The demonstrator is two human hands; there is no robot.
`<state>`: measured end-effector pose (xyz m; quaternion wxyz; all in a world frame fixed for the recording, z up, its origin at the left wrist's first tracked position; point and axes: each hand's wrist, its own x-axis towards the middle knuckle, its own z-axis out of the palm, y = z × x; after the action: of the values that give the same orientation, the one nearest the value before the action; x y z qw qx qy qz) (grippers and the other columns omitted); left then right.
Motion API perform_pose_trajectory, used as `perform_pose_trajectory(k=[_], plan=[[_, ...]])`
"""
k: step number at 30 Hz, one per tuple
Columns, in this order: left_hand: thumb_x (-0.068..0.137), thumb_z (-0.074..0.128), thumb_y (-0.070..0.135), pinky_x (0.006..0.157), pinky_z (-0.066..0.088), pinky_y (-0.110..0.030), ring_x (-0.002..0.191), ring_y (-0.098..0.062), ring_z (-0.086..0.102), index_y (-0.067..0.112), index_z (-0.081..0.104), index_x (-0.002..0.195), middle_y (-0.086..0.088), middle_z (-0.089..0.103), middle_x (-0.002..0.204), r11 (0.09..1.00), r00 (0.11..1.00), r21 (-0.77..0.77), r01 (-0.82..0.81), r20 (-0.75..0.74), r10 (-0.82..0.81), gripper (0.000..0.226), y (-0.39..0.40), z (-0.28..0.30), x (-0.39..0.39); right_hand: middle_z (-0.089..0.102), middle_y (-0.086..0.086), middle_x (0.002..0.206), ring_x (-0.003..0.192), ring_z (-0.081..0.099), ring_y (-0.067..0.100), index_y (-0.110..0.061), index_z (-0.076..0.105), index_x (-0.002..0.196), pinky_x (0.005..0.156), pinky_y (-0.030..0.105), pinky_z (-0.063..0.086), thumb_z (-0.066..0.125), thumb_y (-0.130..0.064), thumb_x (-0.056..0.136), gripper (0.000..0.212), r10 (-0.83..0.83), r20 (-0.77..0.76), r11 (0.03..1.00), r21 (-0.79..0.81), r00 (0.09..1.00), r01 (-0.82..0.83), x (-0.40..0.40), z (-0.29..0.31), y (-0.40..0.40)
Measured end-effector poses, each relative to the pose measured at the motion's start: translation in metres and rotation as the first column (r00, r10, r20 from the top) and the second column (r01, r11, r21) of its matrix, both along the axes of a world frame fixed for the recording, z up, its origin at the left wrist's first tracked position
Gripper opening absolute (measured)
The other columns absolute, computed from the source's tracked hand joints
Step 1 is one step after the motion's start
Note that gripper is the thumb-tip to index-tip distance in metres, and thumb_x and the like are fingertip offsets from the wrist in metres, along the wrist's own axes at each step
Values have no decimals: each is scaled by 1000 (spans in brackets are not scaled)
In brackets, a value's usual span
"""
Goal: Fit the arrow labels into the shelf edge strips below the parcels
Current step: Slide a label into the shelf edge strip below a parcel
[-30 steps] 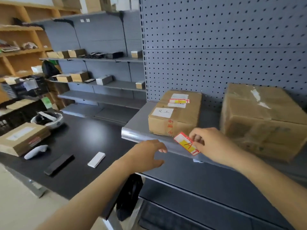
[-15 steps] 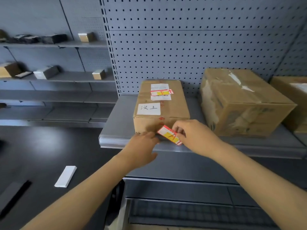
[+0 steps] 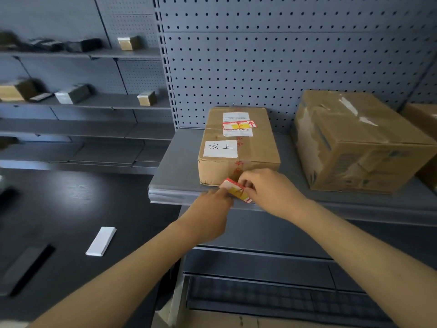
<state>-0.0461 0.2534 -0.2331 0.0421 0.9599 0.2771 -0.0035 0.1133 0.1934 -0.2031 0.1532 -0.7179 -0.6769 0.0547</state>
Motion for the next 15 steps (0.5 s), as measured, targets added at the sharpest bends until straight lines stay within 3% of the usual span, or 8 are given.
perform_pose_trajectory(k=[5,11,15], plan=[[89,56,13,98,46,-34,114,-24,53,12,50,131,-6,48,131,998,1000,56,8,-20,-7,42,-4,0,-2,60,-2,106,89,60,20,-20,68,108,68,30,49,55,-14,93,20,87,68,996,-5,994,-87,-6,-11,3],[89,61,21,100,47,-38,126,-25,44,14,33,144,-5,35,144,1000,999,-1,-25,-23,25,62,-7,1,-4,68,-2,100,84,64,19,-22,70,98,69,38,55,53,-13,92,20,65,86,998,12,994,-66,-10,-5,6],[93,56,25,102,42,-38,126,-25,43,14,43,139,-6,41,141,997,997,82,0,-77,7,49,-9,3,-9,71,1,98,84,65,22,-21,69,95,70,39,56,54,-12,90,19,37,104,999,-17,994,-36,-14,-3,7]])
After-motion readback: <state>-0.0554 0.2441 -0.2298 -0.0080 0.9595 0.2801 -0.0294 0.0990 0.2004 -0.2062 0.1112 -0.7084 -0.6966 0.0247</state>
